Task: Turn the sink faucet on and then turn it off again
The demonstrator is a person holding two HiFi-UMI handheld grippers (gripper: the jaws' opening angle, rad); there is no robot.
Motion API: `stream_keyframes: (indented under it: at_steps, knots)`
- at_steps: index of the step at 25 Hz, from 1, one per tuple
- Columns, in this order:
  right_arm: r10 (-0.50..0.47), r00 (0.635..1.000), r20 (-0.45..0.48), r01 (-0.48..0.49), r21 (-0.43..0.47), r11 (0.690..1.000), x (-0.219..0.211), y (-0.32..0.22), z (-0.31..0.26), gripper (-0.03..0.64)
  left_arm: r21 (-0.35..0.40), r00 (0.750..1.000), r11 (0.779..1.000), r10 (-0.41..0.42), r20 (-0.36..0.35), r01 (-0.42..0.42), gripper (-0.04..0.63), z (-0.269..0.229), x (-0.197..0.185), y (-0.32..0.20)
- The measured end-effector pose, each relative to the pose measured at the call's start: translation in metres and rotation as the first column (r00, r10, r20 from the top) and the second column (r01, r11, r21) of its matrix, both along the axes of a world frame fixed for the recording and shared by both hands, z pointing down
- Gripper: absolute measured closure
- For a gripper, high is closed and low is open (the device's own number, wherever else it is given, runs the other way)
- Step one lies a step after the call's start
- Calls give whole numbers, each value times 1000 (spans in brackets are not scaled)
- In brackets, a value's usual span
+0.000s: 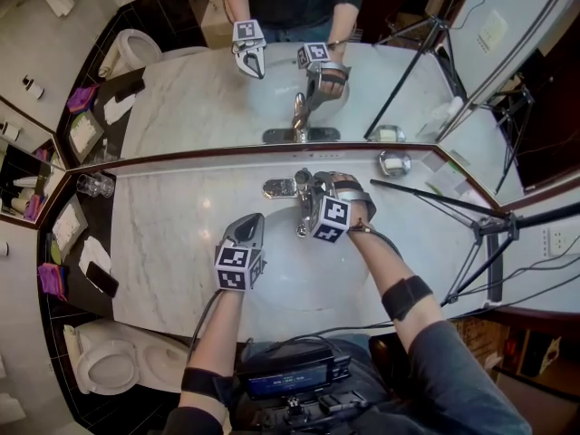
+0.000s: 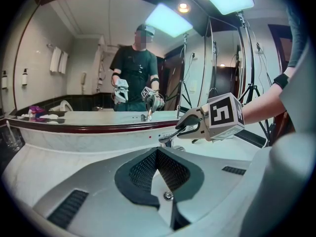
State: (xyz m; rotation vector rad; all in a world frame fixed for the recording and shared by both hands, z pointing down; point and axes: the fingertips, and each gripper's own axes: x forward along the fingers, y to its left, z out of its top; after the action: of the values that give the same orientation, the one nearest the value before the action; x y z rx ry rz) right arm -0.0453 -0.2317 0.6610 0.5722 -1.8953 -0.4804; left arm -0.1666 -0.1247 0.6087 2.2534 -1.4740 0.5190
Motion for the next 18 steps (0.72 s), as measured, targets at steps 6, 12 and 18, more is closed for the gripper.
stream_keyframes:
  at_steps: [6,12,18]
  knots:
    - [-4,999,-40,5,34,999,5,4,-2,480,3,1000,1000,-7,2,7,594,0,-1,2]
    - [39,999,7,-39,17,999,18,17,-15,479,15,1000,1000,-12,0,12,594,-8,-6,-2]
    - [116,986,122,-118,6,993,31,25,-40,536,26,1000,999,-25,-12,25,595,-15,-10,-5]
